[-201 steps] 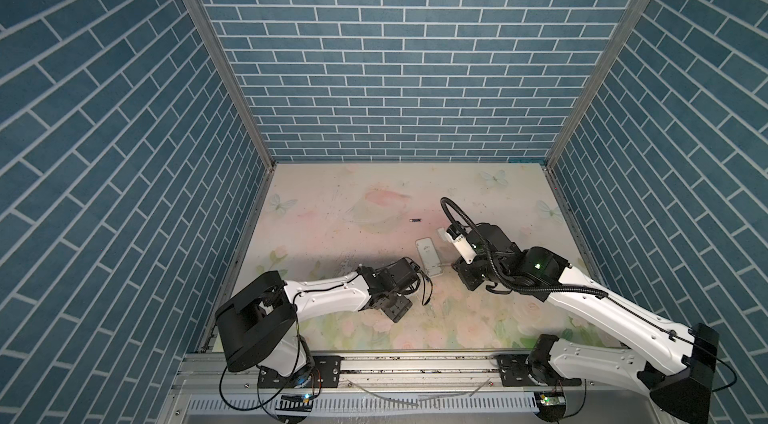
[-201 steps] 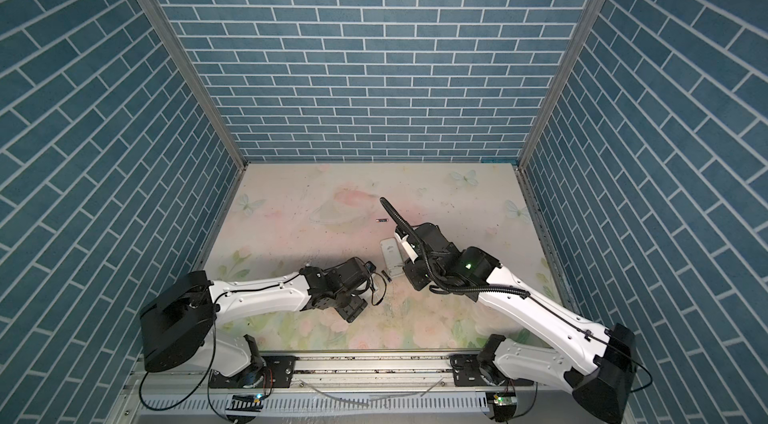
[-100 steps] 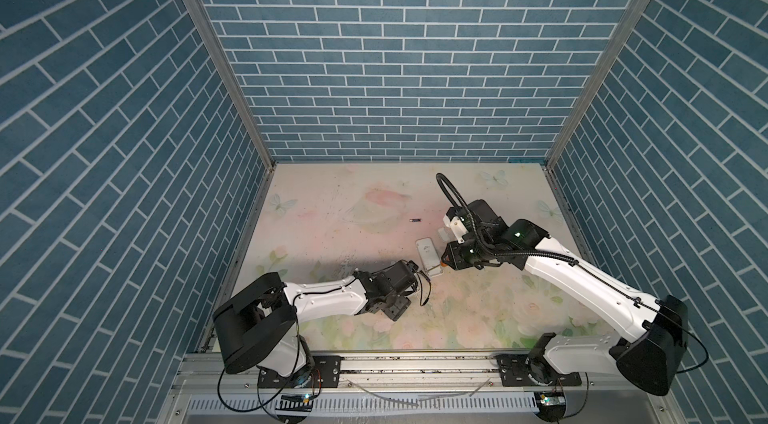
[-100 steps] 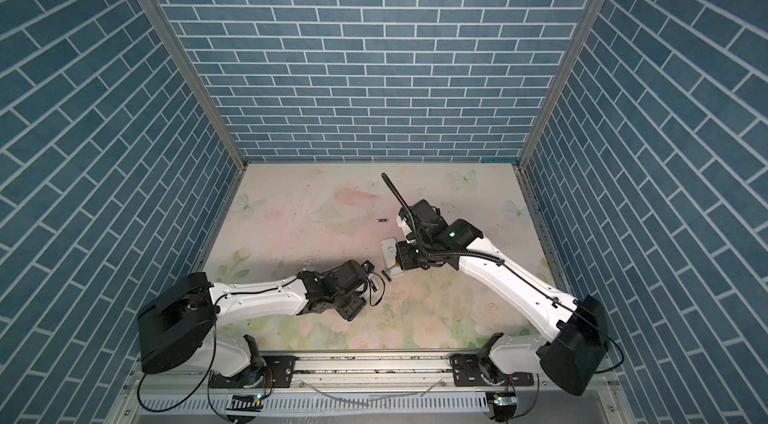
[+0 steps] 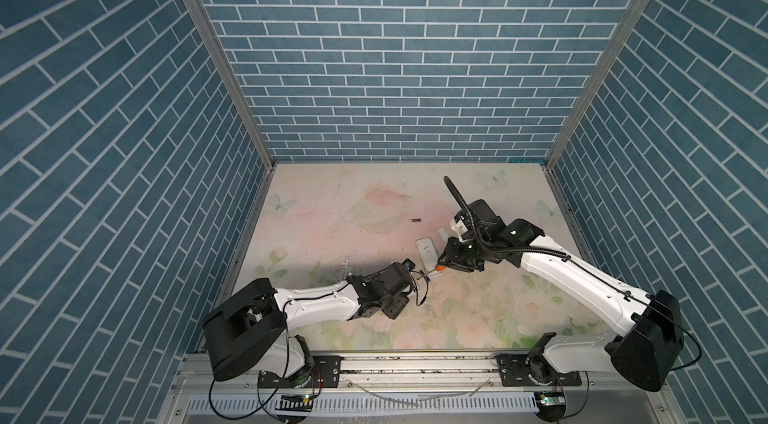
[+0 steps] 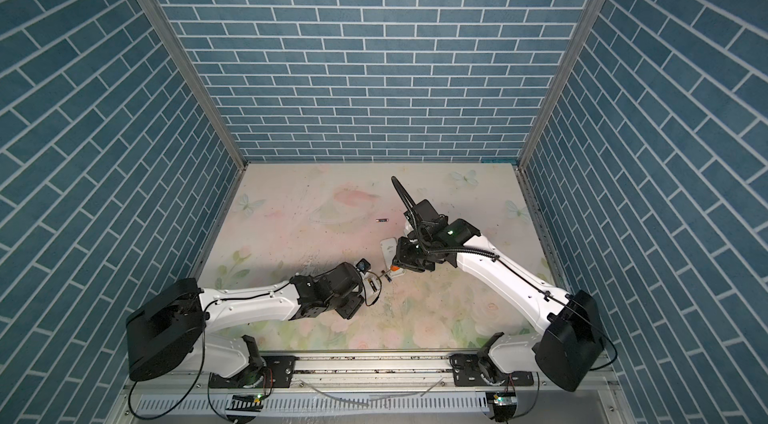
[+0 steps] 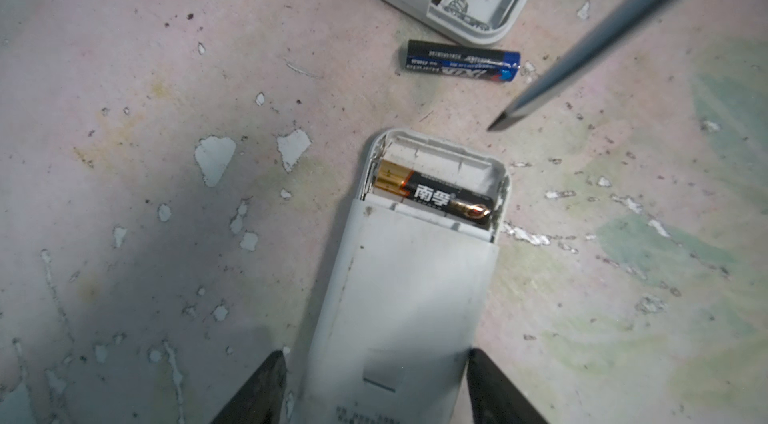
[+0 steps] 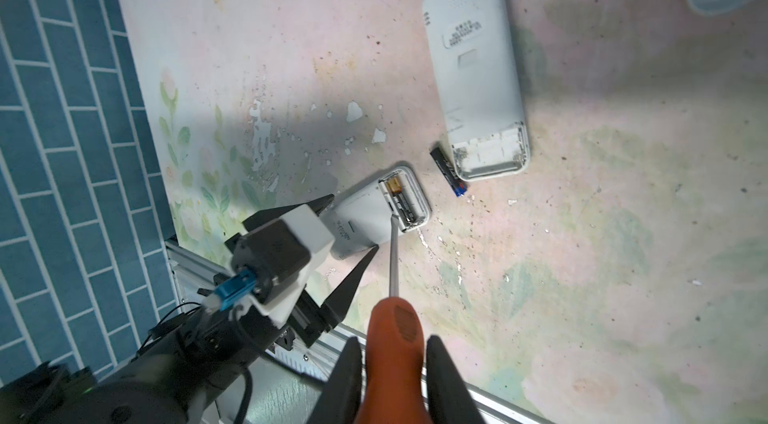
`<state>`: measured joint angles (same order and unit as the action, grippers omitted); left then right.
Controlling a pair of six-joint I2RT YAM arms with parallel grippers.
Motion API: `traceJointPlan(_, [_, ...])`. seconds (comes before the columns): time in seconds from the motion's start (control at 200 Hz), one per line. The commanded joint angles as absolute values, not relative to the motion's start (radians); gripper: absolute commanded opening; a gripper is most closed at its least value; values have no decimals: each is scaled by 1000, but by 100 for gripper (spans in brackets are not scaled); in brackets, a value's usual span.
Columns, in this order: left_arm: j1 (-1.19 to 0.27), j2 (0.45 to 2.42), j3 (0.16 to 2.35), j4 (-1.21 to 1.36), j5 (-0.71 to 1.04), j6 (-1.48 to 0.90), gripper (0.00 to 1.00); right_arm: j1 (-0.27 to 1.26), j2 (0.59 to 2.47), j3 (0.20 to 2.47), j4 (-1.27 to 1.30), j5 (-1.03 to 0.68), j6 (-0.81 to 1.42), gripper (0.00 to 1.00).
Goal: Unload the batteries from the remote control
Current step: 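Swing the right-held screwdriver over and insert its tip beside the gold battery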
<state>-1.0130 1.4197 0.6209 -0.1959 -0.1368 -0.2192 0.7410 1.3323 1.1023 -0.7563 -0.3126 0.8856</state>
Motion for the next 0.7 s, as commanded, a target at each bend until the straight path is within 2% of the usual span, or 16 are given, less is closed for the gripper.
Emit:
traceJointPlan(0.0, [-1015,1407,587,-191,-146,-236,70,735,1320,1032,-719,-321,1035,0])
traceJointPlan(0.695, [-1015,1387,534,-134,-118,-251,66,716,1349,1096,-697,-292,1137,0])
